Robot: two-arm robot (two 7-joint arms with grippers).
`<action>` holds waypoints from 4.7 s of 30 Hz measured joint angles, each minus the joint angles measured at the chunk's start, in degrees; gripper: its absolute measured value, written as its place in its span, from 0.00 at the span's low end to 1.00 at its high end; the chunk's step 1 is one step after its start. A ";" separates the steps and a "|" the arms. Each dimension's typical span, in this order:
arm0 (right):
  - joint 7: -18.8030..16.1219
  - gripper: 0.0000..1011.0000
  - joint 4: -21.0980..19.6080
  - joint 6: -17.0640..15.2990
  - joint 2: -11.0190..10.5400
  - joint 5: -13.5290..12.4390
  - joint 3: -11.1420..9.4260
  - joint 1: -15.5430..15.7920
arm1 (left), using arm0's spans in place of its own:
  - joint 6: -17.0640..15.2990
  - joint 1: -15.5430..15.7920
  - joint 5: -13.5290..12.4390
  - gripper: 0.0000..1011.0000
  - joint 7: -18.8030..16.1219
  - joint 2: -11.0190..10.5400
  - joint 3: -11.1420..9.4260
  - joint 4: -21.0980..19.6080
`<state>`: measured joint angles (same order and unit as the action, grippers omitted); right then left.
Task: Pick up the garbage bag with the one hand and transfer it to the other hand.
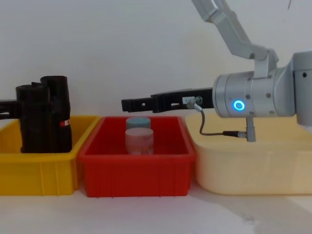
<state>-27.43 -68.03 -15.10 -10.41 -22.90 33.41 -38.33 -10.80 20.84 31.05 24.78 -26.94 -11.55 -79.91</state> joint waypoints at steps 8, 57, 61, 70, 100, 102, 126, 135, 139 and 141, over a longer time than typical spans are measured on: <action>-0.45 0.99 2.31 -0.56 0.15 0.72 0.66 -1.26 | 0.59 1.40 -0.80 0.99 1.00 -0.09 -1.89 1.14; -2.54 0.99 15.93 0.82 4.88 6.64 3.94 -7.52 | 1.41 2.79 -1.75 0.99 1.84 -0.31 -4.00 2.30; -2.97 0.99 16.43 0.66 4.91 6.94 4.07 -7.72 | 1.41 2.80 -1.75 0.99 1.84 -0.31 -4.03 2.30; -3.61 0.86 17.08 0.39 4.96 7.38 4.24 -8.02 | 1.41 2.80 -1.75 0.90 1.83 -0.31 -4.02 2.30; -4.08 0.66 17.67 0.27 5.01 7.72 4.37 -8.26 | 1.38 2.79 -1.74 0.42 1.66 -0.35 -4.08 2.20; -4.10 0.66 17.65 0.28 5.01 7.73 4.33 -8.26 | 1.34 2.73 -1.78 0.42 1.37 -0.38 -4.12 2.02; -2.59 0.66 0.96 2.31 -0.37 3.93 -2.29 -3.87 | 0.04 8.04 -1.53 0.42 -0.80 0.77 -4.92 -4.14; 1.35 0.66 -7.08 1.48 -4.34 3.70 -5.66 -1.17 | 0.87 14.37 -0.29 0.42 2.96 4.50 -7.84 1.18; 3.20 0.66 -9.95 0.67 -6.02 3.84 -7.09 0.30 | 1.31 17.21 0.29 0.42 4.93 6.60 -9.36 4.71; 4.36 0.66 -11.65 0.08 -7.07 4.01 -8.10 1.41 | 1.62 18.98 0.66 0.42 6.33 8.00 -10.31 7.17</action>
<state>-23.07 -79.68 -15.01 -17.48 -18.90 25.30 -36.92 -9.18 39.82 31.72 31.11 -18.94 -21.86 -72.74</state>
